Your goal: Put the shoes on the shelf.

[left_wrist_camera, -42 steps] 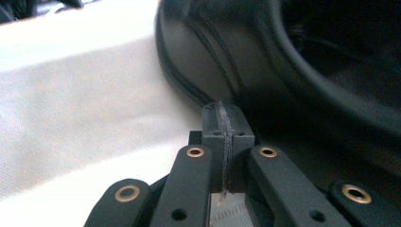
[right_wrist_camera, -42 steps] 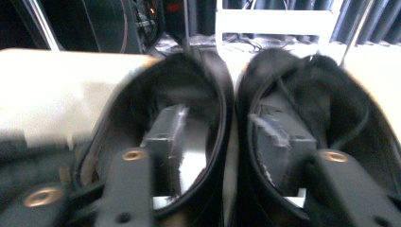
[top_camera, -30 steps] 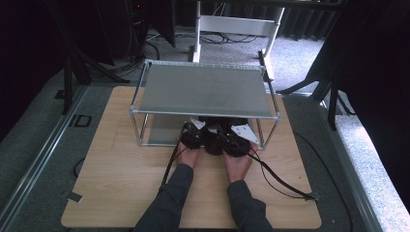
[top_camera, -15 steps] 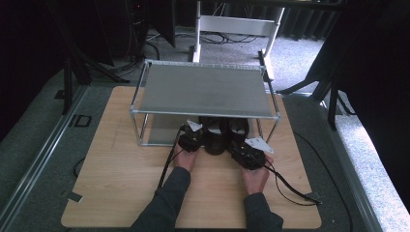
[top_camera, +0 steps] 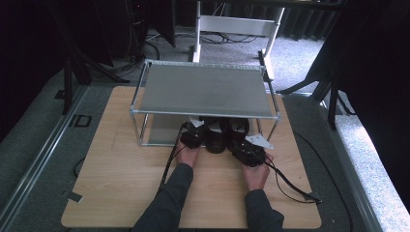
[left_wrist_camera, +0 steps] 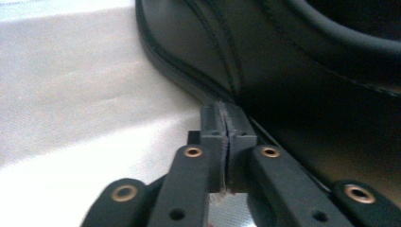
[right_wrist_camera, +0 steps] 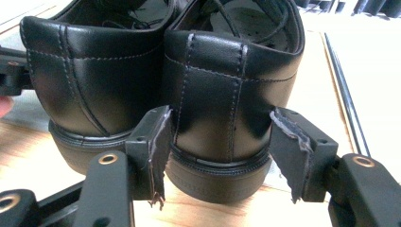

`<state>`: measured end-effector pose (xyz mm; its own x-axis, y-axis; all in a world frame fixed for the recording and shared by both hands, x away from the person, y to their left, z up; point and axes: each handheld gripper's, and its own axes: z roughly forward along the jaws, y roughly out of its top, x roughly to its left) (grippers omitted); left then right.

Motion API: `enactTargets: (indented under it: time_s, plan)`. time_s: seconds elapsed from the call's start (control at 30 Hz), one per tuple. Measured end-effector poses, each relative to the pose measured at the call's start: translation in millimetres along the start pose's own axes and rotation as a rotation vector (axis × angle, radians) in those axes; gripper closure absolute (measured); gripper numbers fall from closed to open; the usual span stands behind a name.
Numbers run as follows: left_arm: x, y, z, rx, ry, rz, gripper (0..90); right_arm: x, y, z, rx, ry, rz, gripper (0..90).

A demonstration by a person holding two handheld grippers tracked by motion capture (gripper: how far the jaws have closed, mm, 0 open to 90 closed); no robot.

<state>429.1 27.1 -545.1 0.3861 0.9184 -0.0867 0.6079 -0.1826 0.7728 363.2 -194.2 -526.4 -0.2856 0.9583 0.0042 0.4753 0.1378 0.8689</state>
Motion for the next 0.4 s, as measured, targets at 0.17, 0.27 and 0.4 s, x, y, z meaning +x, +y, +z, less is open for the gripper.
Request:
enactTargets:
  time_s: [0.17, 0.27, 0.4]
  plan:
    - [4.4, -6.6, -8.2, 0.009, -0.010, -0.021, 76.3, -4.4, -2.3, -6.3, 0.001, 0.016, -0.004, 39.3]
    - [7.5, -14.7, -20.8, 0.008, -0.042, -0.009, 74.0, -10.4, -4.5, -17.2, 0.002, 0.021, -0.001, 38.7]
    - [11.1, -25.1, -40.2, 0.004, -0.074, 0.014, 70.4, -21.0, -9.5, -23.9, 0.049, -0.001, -0.013, 38.4]
